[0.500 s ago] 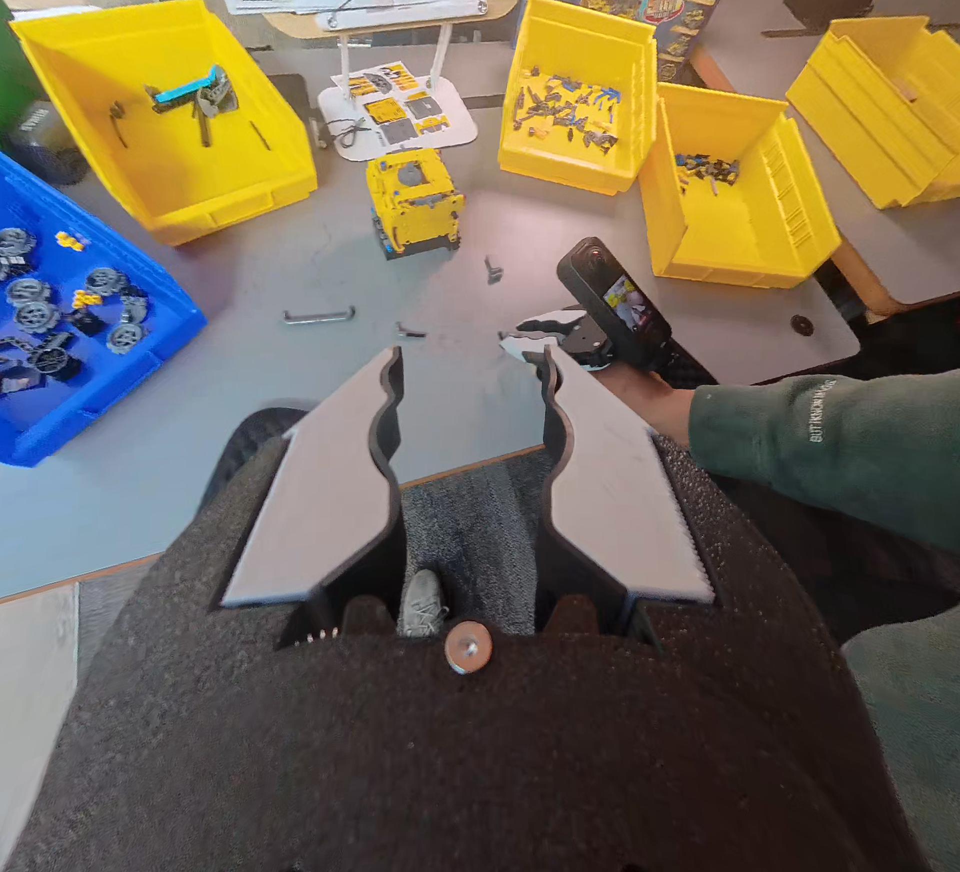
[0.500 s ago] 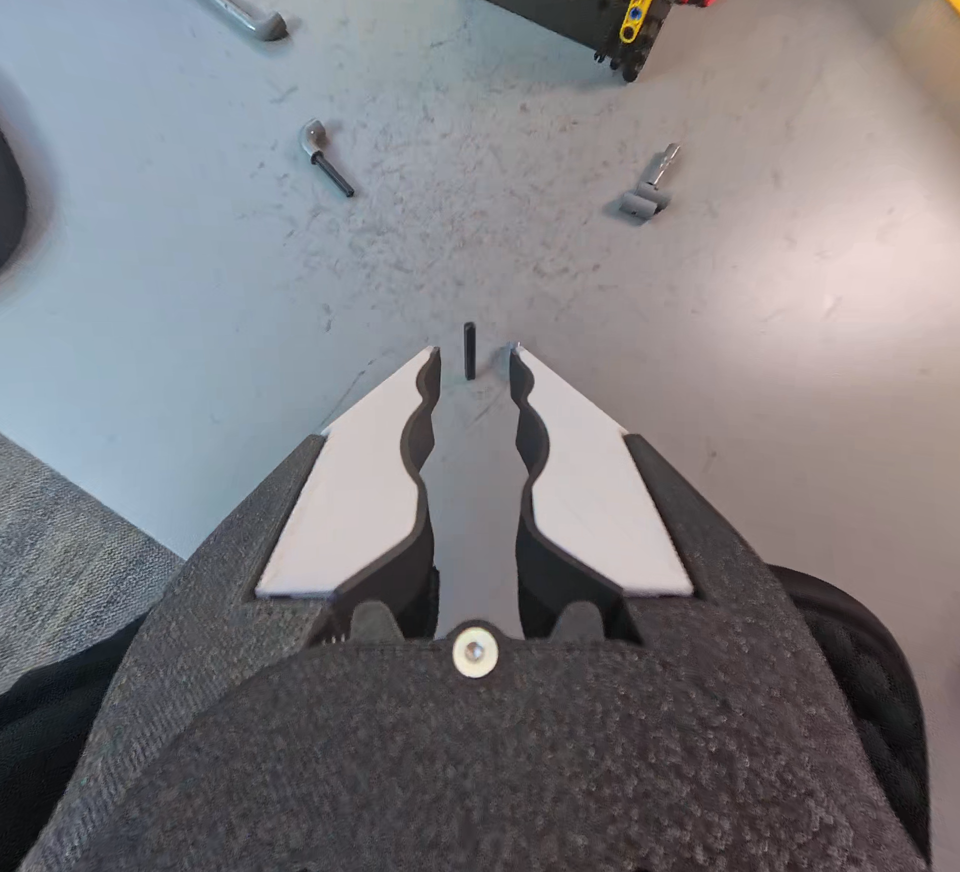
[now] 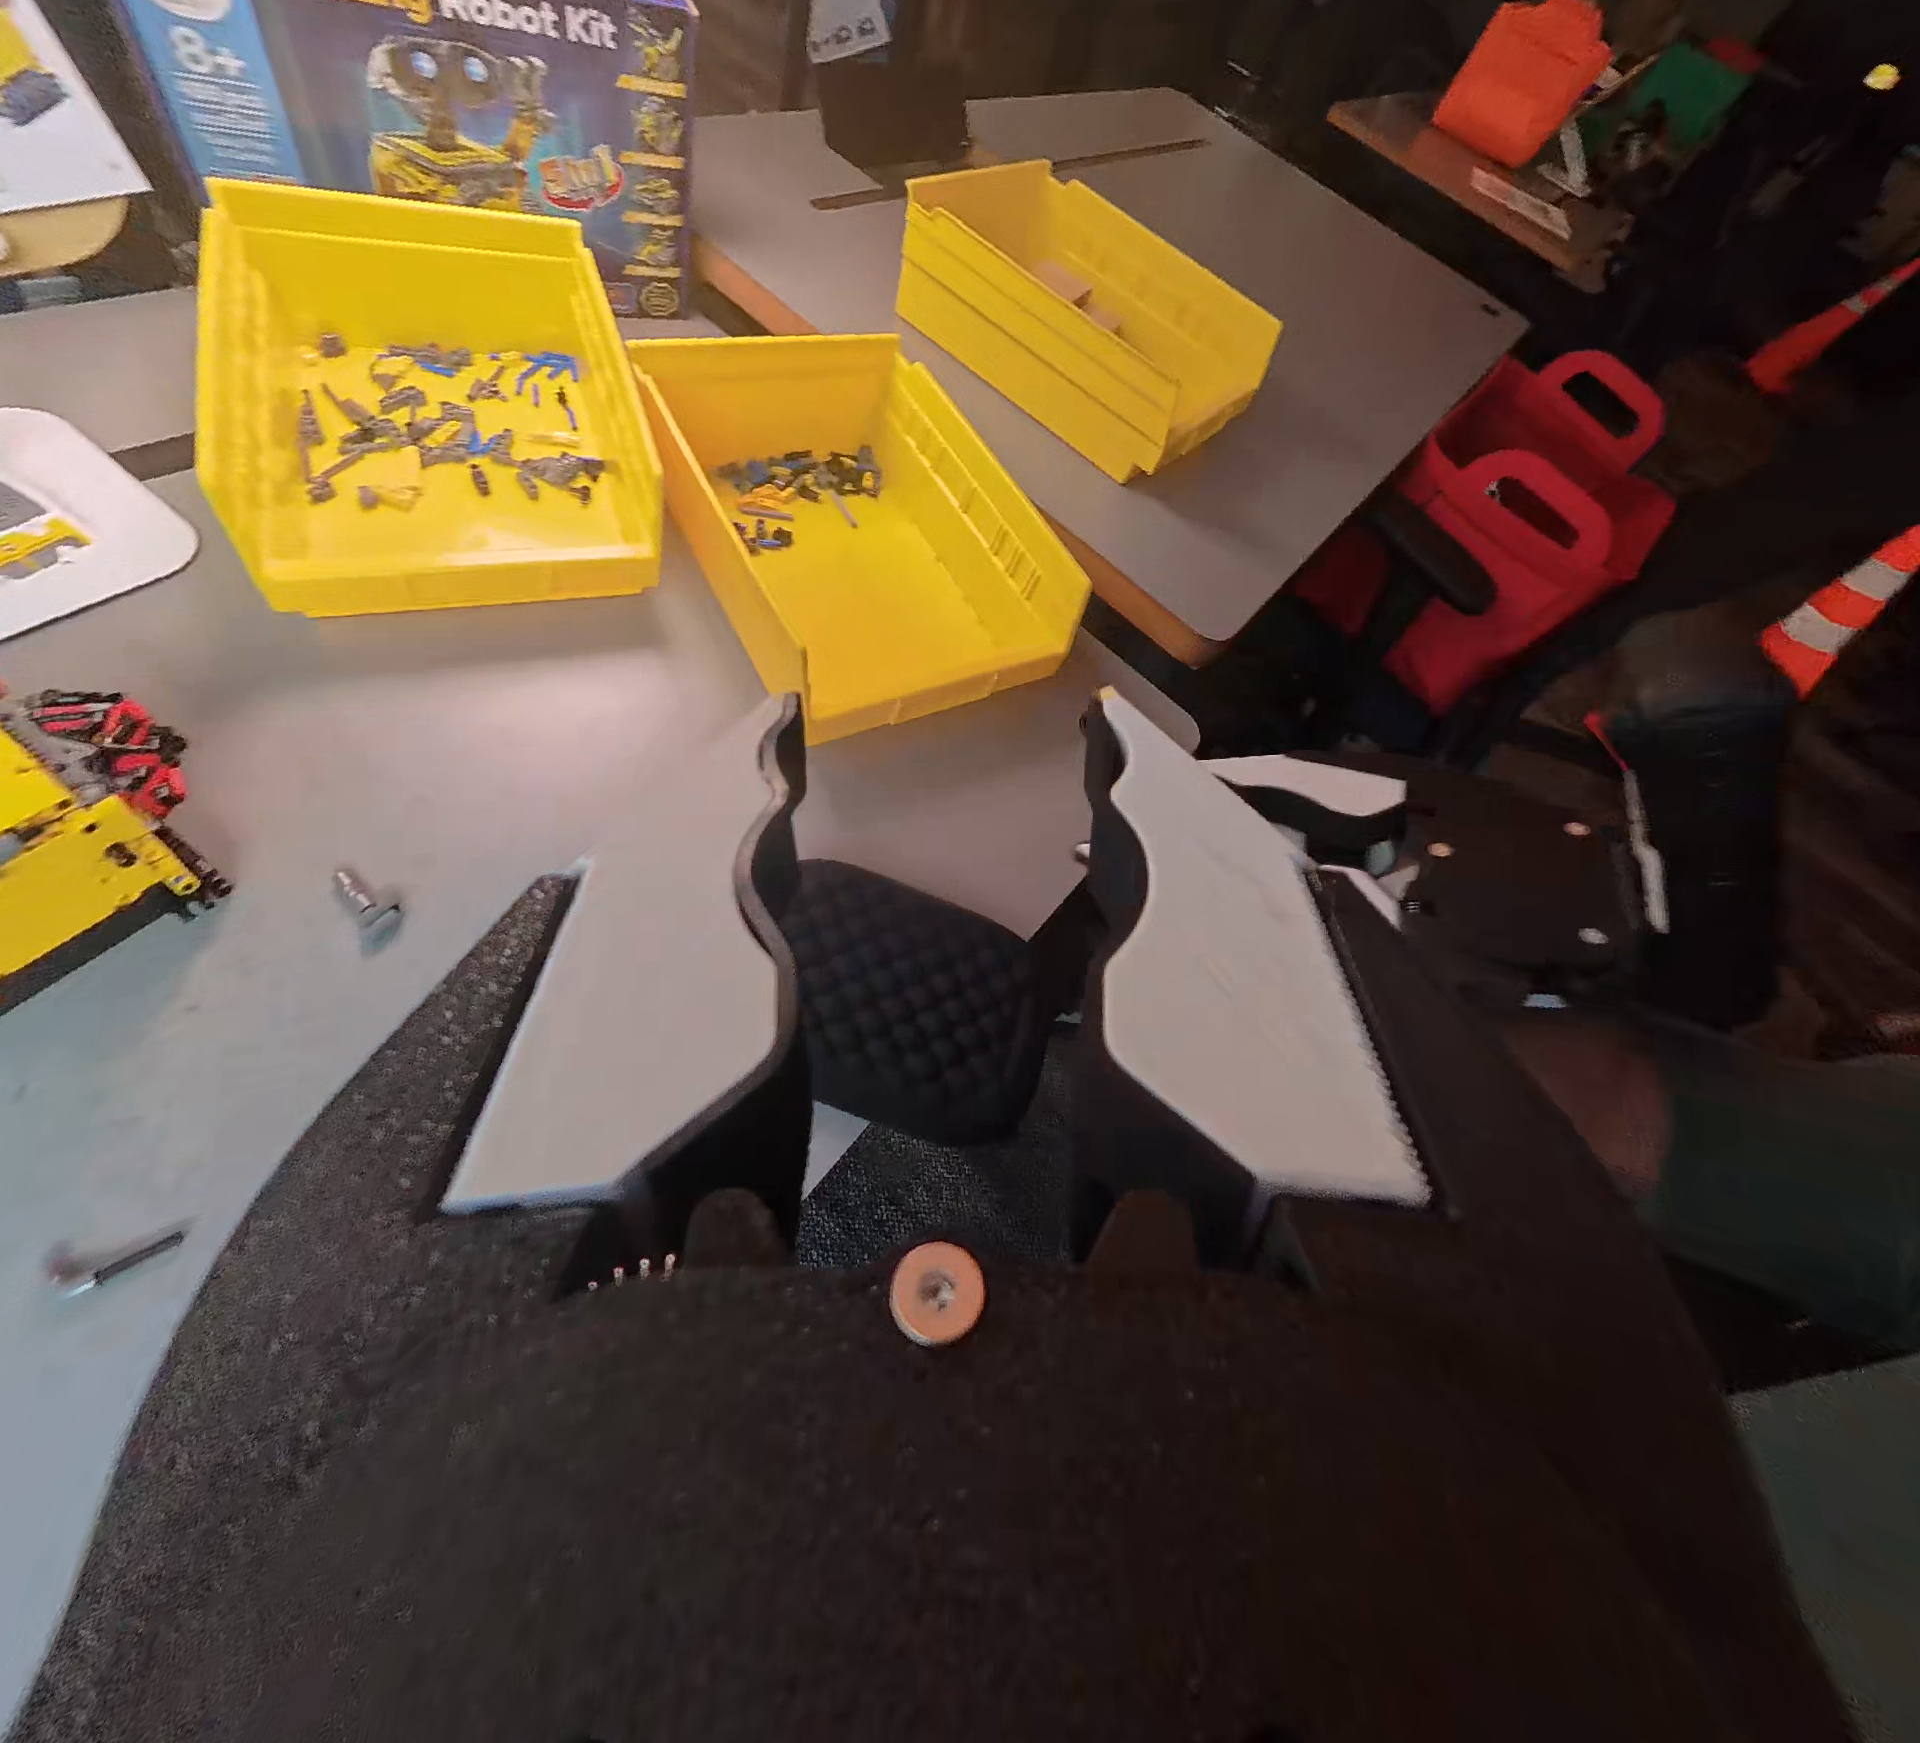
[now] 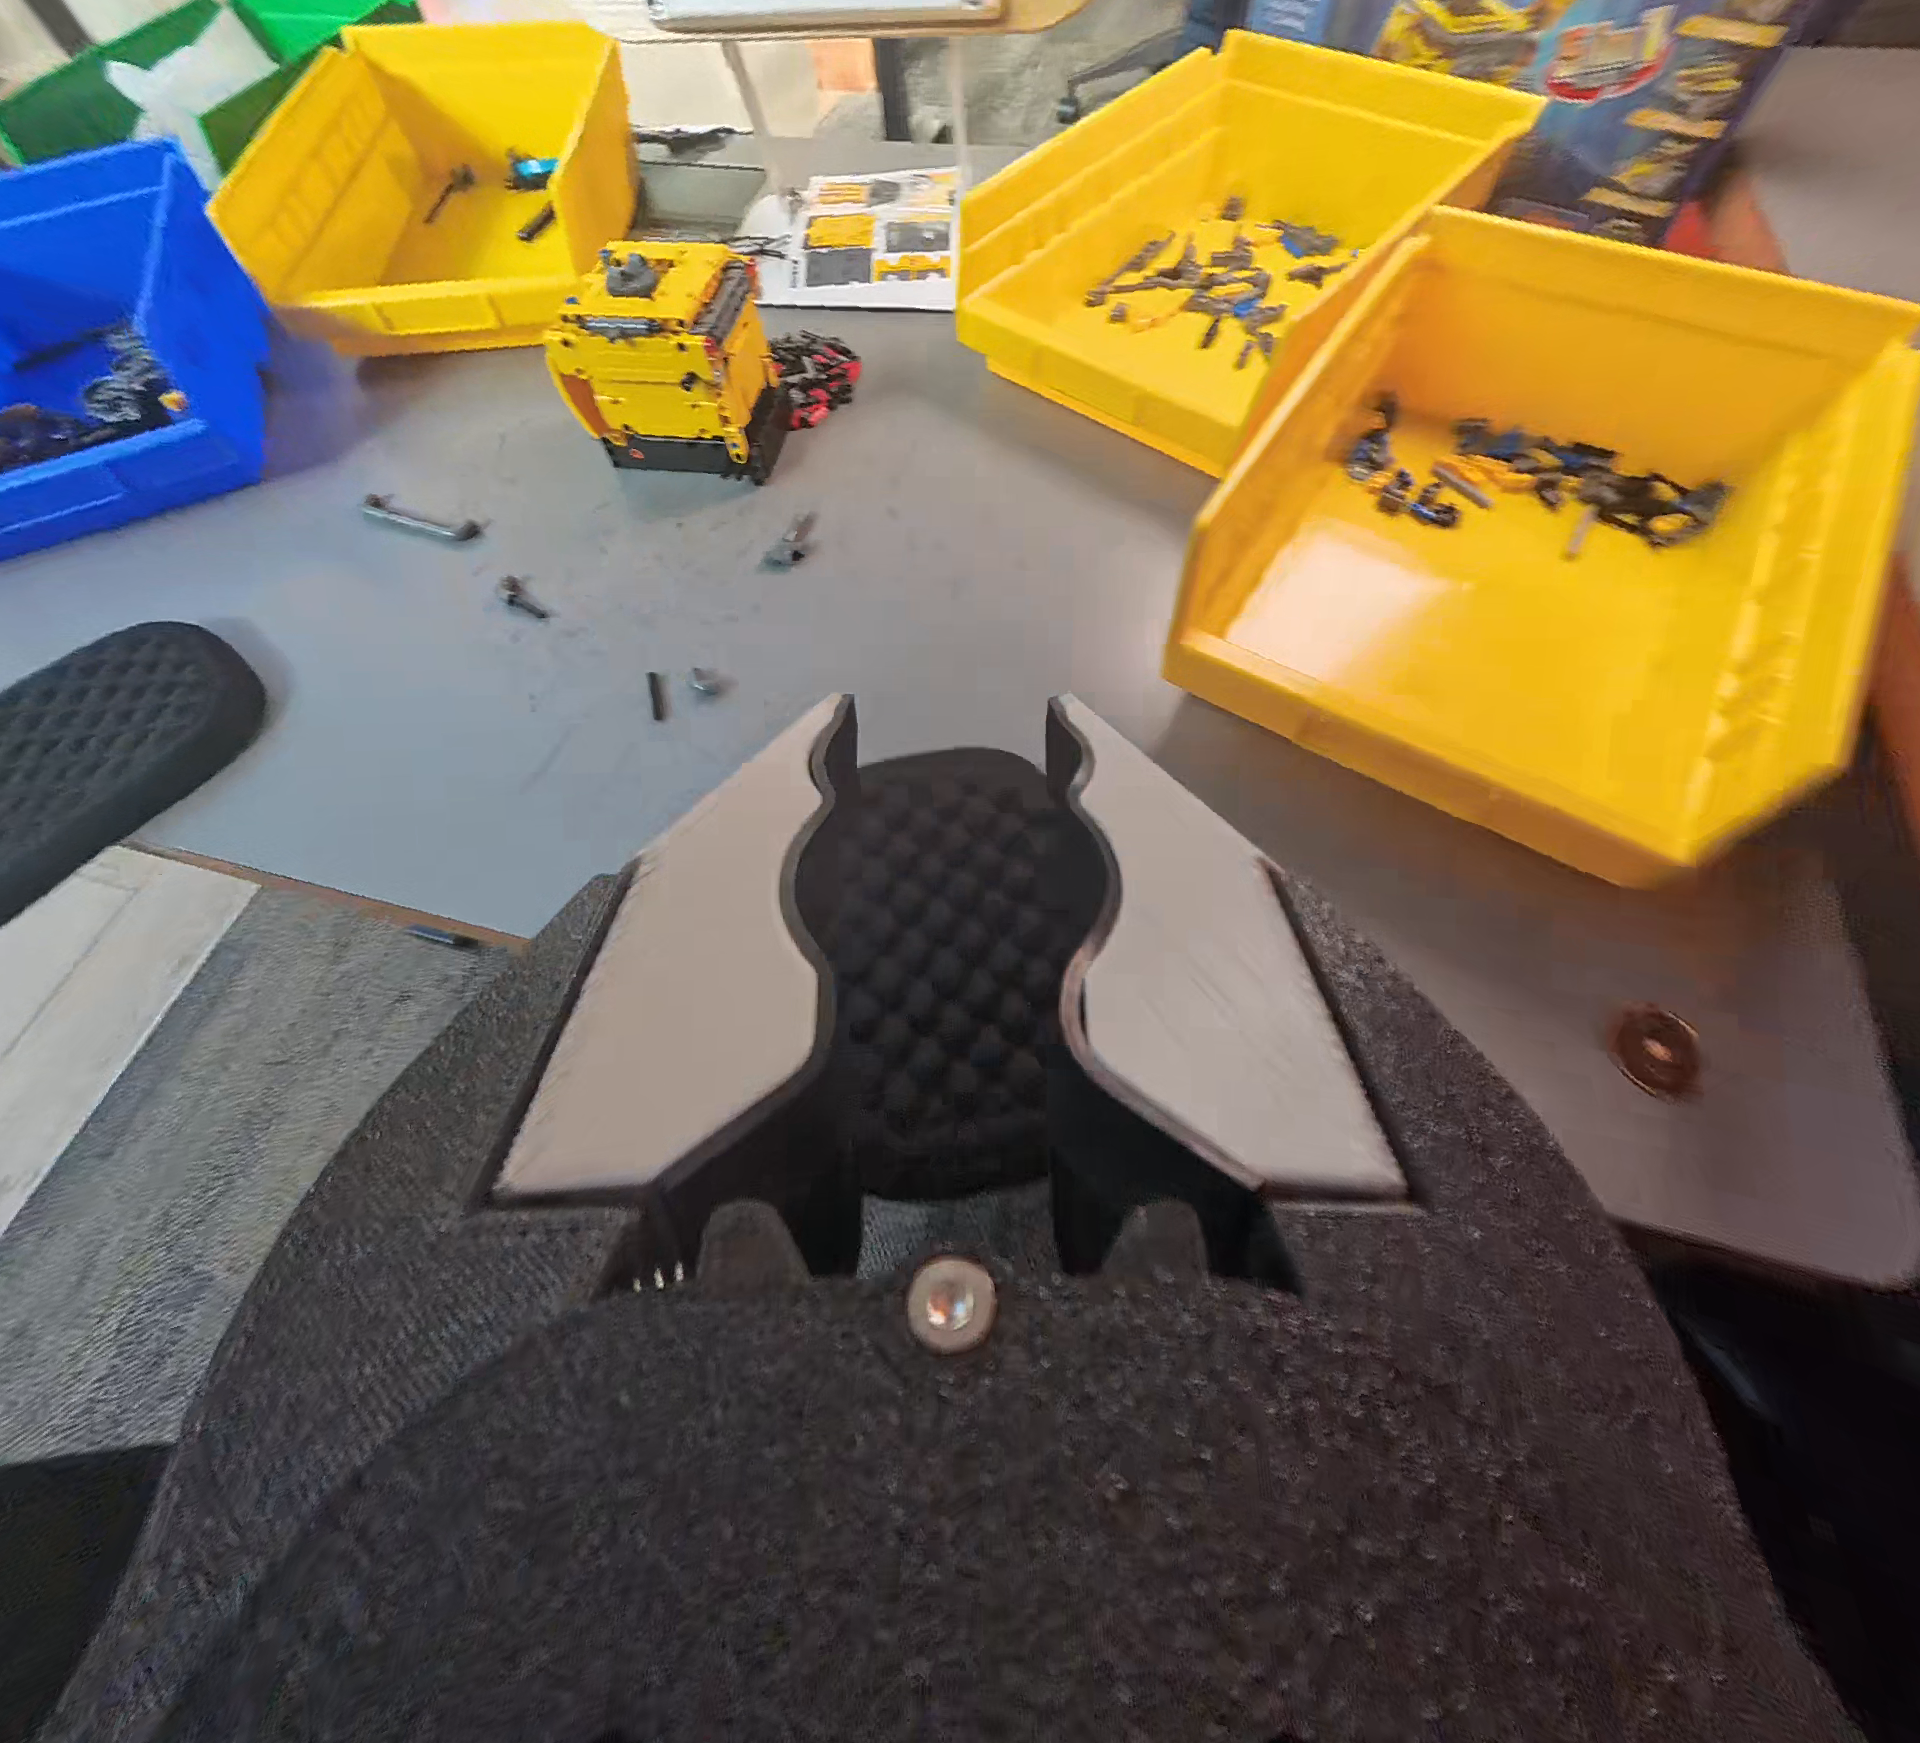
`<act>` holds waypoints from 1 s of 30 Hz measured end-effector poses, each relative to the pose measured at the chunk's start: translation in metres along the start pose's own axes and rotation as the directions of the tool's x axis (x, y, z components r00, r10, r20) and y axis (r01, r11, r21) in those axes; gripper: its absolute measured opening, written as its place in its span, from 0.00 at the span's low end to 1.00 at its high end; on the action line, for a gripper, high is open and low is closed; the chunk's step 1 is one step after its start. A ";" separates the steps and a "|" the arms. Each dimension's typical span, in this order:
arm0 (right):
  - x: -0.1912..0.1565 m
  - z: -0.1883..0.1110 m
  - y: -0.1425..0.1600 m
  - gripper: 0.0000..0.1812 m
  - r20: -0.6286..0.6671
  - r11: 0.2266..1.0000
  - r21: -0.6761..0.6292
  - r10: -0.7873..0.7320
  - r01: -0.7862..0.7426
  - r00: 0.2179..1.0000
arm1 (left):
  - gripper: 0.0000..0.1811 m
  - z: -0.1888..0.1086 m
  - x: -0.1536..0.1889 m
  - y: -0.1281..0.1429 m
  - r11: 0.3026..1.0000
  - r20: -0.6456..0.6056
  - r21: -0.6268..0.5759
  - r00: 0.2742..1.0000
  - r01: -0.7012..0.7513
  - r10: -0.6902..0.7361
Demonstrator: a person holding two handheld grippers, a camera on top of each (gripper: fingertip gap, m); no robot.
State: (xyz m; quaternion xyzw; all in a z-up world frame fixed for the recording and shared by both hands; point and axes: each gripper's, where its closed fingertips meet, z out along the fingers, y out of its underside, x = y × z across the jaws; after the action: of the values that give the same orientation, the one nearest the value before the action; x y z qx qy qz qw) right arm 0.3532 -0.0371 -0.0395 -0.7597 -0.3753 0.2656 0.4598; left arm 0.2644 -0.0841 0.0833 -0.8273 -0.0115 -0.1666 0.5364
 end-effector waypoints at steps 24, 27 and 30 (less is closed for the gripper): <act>0.038 -0.169 0.027 0.18 -0.327 0.989 -0.144 -0.070 0.024 0.942 | 0.30 -0.017 -0.046 0.005 0.994 -0.119 0.066 0.989 -0.084 0.092; 0.028 -0.175 0.029 0.18 -0.328 0.991 -0.134 -0.066 0.023 0.942 | 0.30 -0.034 -0.043 0.006 0.990 -0.128 0.081 0.984 -0.114 0.124; 0.012 -0.175 0.023 0.18 -0.296 0.990 -0.127 -0.097 0.061 0.950 | 0.30 -0.072 -0.065 0.014 0.987 -0.072 0.081 0.987 -0.139 0.145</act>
State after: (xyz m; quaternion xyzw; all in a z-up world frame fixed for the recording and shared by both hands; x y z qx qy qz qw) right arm 0.4986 -0.1215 0.0159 -0.8013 -0.3457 0.1058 0.4767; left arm 0.1870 -0.1433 0.0787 -0.7978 0.0623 -0.1595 0.5781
